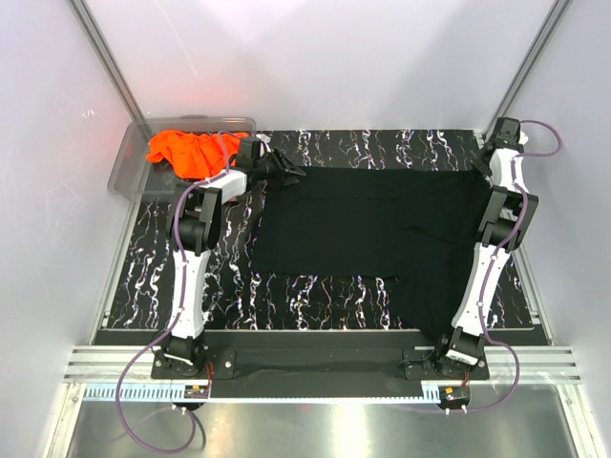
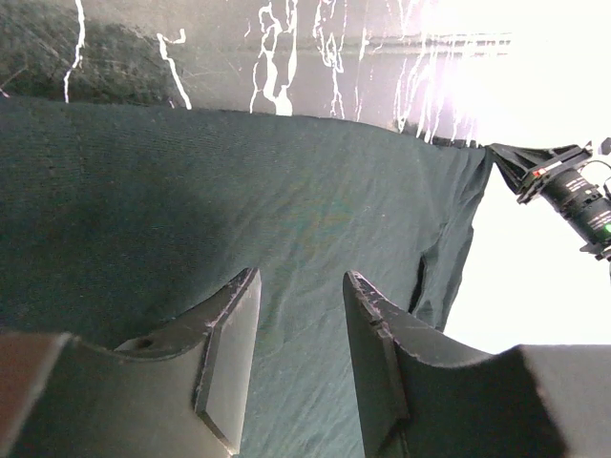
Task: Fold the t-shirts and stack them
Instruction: Fold the tshirt
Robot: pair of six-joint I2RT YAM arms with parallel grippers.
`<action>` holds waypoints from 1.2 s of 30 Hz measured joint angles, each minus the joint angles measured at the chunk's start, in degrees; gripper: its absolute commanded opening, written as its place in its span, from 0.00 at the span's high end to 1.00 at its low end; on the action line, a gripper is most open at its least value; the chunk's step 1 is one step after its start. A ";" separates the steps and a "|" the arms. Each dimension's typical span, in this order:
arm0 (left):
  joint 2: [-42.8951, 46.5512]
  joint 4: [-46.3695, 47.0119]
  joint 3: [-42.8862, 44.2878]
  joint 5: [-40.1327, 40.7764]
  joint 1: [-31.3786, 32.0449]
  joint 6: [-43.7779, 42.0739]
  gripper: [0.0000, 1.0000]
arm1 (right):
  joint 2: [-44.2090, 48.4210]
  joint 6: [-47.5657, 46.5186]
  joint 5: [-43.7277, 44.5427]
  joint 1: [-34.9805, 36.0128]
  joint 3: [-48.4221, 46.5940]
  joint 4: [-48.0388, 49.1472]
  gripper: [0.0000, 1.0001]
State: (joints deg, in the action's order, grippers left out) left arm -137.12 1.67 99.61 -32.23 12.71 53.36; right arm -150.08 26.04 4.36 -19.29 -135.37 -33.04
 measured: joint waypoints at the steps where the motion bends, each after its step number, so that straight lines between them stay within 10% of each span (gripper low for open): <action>1: 0.00 0.13 0.02 -0.04 0.00 0.15 0.55 | 0.00 0.39 0.55 0.00 -0.09 -0.07 0.92; 10: -0.63 1.22 0.50 -0.09 -0.02 0.22 0.56 | -0.83 4.02 5.99 0.17 -2.29 -3.61 0.94; 27: 0.96 -7.82 2.58 0.13 0.68 -2.91 0.54 | -1.75 -1.68 7.87 0.11 -8.13 -13.18 0.36; 36: 17.55 -12.81 -5.22 0.57 5.42 -6.36 0.54 | 13.31 -4.72 11.74 -0.02 2.36 -20.17 0.18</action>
State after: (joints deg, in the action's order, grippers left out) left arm -119.57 -11.14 94.39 -31.66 18.13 47.00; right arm -136.77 21.32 16.10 -19.31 -133.01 -53.21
